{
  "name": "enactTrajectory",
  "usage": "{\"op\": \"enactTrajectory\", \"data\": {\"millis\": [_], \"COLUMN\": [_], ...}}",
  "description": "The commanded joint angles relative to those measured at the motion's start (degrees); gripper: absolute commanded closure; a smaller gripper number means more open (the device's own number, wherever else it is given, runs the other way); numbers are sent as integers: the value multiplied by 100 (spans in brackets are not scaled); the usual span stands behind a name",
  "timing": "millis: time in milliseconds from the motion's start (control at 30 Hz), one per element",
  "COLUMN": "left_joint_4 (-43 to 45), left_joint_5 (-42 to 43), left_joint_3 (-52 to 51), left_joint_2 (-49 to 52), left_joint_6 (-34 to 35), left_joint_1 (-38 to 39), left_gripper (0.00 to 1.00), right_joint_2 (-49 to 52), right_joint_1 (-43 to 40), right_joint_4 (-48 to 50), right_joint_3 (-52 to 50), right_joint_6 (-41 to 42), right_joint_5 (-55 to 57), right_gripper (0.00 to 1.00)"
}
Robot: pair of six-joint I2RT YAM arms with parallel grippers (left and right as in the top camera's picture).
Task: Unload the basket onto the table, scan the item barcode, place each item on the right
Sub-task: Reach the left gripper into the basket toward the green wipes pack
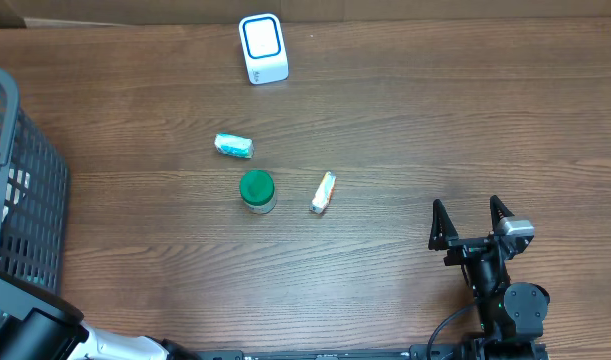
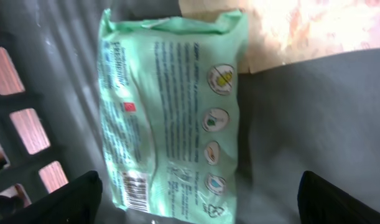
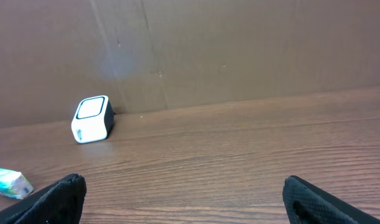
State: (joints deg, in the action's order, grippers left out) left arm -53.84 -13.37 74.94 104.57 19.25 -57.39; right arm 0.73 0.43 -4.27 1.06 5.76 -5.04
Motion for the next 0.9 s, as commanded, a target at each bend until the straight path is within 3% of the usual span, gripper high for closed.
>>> {"op": "enactTrajectory", "data": {"millis": [0,233,600,700,867], "left_joint_4": [59,352,1025,1241,1534], "left_joint_5": [-352,-549,-621,-634,-614], "left_joint_3": [-33,-114,-678,-848,-1051], "left_joint_2": [33,33,33,33,33], "left_joint_6": [-133,-136,-151,-151,-140], "left_joint_1": [-15,-15,-15,-15,-13], "left_gripper": [13,18,35,45,70], "right_joint_2": [-57,-57,-57,-57,-57], "right_joint_1": [20,20,20,20,20], "right_joint_4": [31,31,31,31,31], "right_joint_3": [-68,-68,-68,-68,-68], "right_joint_6": [-4,-4,-4,-4,-4], "right_joint_5": [50,48,48,50,50], "right_gripper": [0,0,0,0,0]}}
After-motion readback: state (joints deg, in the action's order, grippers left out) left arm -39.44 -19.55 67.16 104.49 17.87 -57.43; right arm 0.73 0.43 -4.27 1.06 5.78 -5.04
